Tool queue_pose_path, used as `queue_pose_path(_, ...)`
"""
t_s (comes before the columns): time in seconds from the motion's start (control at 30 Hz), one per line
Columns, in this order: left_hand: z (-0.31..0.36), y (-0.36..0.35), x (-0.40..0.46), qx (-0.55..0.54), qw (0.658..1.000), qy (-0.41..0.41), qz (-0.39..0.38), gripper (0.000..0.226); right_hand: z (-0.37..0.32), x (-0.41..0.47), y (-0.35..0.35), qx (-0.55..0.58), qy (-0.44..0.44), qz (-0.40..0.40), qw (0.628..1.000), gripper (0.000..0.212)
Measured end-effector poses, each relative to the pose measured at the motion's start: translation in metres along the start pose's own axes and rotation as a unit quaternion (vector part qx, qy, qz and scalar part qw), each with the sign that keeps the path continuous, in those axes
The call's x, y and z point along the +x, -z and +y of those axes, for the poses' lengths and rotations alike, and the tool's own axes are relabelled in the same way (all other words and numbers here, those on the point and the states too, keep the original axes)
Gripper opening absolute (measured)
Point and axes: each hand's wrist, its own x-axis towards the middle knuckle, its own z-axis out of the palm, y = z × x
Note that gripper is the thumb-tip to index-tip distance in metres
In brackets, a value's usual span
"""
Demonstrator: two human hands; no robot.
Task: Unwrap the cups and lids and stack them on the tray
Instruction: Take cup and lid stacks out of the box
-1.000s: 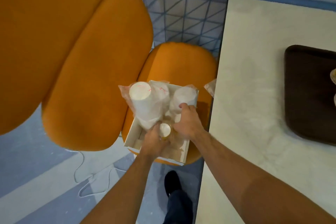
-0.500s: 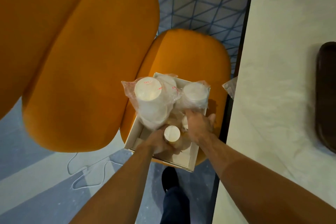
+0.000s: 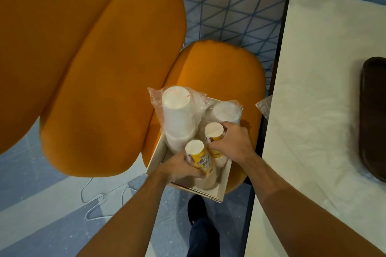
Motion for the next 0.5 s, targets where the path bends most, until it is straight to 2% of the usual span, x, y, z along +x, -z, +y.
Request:
queue_pose_path(0.13,0.010,-0.003,-0.018,-0.097,0.995,-0.019,-0.024,0.059,-0.002,-0.008,0.007,0.158,-0.010,0.004,0.987,0.048)
queue_pose_path(0.3,0.022,-0.013,-0.053,-0.225,0.973,-0.046,-0.004,0.062,-0.014,-0.022,0.015,0.348,-0.048,-0.024,0.936,0.049)
queue_pose_path(0.5,0.040,-0.022,-0.092,-0.295,0.950,-0.077,0.063,0.064,-0.021,-0.043,0.028,0.449,-0.135,-0.099,0.878,0.037)
